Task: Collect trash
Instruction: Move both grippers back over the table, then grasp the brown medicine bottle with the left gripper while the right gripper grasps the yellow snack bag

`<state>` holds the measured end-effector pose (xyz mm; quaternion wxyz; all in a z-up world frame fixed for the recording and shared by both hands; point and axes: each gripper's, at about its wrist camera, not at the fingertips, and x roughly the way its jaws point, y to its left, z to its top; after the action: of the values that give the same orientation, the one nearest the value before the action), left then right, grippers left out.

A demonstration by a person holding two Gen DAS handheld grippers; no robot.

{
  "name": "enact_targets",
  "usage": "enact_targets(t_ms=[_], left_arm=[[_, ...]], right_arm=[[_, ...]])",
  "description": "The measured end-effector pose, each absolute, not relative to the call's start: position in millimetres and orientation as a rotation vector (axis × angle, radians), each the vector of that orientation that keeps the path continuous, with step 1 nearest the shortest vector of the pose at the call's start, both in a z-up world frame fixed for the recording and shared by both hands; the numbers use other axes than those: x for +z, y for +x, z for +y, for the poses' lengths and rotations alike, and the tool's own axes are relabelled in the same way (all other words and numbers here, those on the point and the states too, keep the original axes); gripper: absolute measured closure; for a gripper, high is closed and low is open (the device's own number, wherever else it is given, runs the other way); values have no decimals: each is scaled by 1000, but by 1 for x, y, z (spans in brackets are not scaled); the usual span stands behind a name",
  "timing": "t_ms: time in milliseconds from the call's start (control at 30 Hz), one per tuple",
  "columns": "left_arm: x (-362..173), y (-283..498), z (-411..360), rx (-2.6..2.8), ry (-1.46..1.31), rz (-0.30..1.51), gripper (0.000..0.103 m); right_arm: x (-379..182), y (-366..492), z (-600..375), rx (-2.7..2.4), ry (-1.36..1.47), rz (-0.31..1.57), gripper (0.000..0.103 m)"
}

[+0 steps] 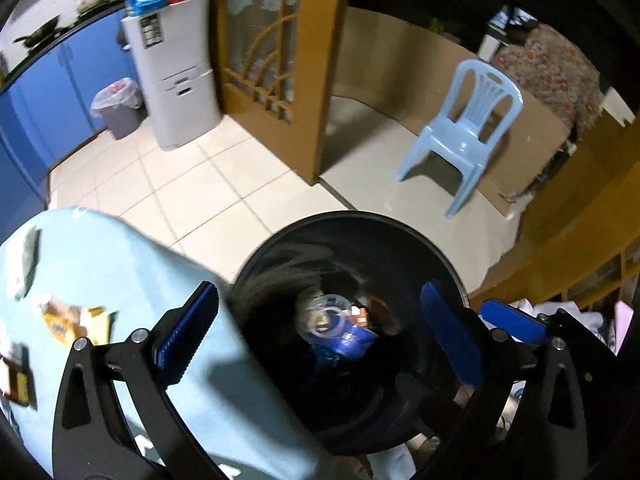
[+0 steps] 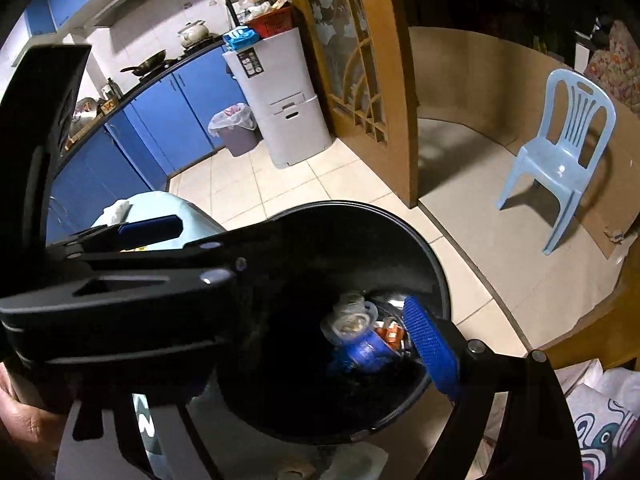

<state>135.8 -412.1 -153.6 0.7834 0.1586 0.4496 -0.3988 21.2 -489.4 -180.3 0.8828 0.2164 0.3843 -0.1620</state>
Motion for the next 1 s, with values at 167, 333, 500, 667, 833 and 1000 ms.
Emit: enact_targets(t_ms=[167,333,500,667,833,1000], left_arm=[[-141,147,-374,-770,317,945,3],[-134,168,-317,-651,286,933,3],[-136,192,-257,-506,280,926,3],[-147,220,-198,-376,251,953,3],[-164,239,-170,-330,208,1001,3],[-180,255,-160,-354,170,1051,3]], right_arm=[[-172,35,-466,-281,410,788,20],[-166,59,-431,-204,354,785,20],[-165,94,-388,-120,288,797,20],[-169,131,-352,-57,232,818,20],[-180,164,-324,-34,157,866,20],[-194,191,-311,-75,77,904,20]])
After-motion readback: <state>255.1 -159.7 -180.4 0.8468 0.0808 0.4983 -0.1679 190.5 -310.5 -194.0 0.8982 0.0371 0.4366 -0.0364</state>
